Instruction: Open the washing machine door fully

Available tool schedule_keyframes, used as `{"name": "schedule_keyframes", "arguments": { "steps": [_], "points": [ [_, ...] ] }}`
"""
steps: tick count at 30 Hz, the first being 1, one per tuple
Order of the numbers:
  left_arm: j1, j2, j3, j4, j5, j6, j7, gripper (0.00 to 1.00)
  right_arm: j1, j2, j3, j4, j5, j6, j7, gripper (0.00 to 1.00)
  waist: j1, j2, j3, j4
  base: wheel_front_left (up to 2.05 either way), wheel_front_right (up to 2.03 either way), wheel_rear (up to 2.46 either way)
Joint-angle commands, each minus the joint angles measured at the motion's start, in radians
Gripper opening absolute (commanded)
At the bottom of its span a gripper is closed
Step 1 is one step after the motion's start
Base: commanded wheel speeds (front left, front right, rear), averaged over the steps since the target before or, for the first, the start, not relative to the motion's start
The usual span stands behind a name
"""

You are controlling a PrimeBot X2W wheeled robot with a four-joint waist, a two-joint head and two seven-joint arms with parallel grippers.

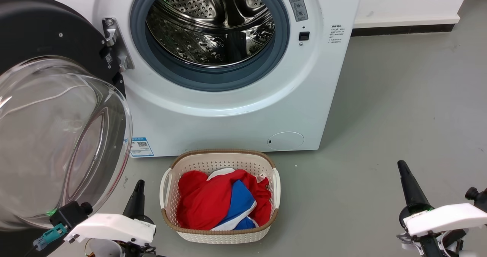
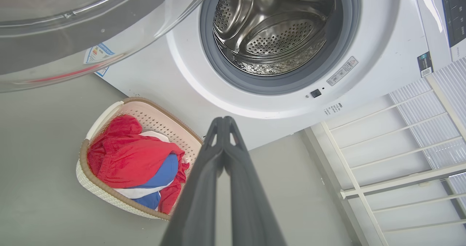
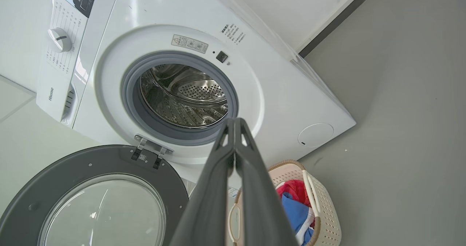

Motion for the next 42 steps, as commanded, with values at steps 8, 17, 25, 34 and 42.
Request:
{"name": "schedule_keyframes", "arguments": {
  "steps": [8, 17, 25, 34, 42],
  "points": [
    [-0.033, -0.014, 0.036, 0.002, -0.091, -0.033, 0.023, 0.0, -0.031, 0.004, -0.011, 0.004, 0.104, 0.0, 0.016, 0.0, 0.0, -0.0001, 0.0, 0.008, 0.0, 0.0, 0.0],
    [-0.039, -0.03, 0.064, 0.013, -0.174, -0.06, 0.044, 0.0, -0.037, 0.009, -0.02, 0.015, 0.199, 0.0, 0.029, 0.0, 0.0, -0.0001, 0.0, 0.017, 0.0, 0.0, 0.0],
    [-0.045, -0.044, 0.088, 0.022, -0.242, -0.083, 0.062, 0.0, -0.042, 0.012, -0.027, 0.025, 0.278, 0.0, 0.04, 0.0, 0.0, -0.0001, 0.0, 0.025, 0.0, 0.0, 0.0],
    [-0.051, -0.058, 0.113, 0.031, -0.313, -0.107, 0.081, 0.0, -0.048, 0.016, -0.034, 0.035, 0.36, 0.0, 0.052, 0.0, 0.0, -0.0001, 0.0, 0.033, 0.0, 0.0, 0.0],
    [-0.055, -0.072, 0.134, 0.04, -0.371, -0.125, 0.097, 0.0, -0.05, 0.019, -0.04, 0.043, 0.428, 0.0, 0.061, 0.0, 0.0, -0.0001, 0.0, 0.041, 0.0, 0.0, 0.0]
  ]
}}
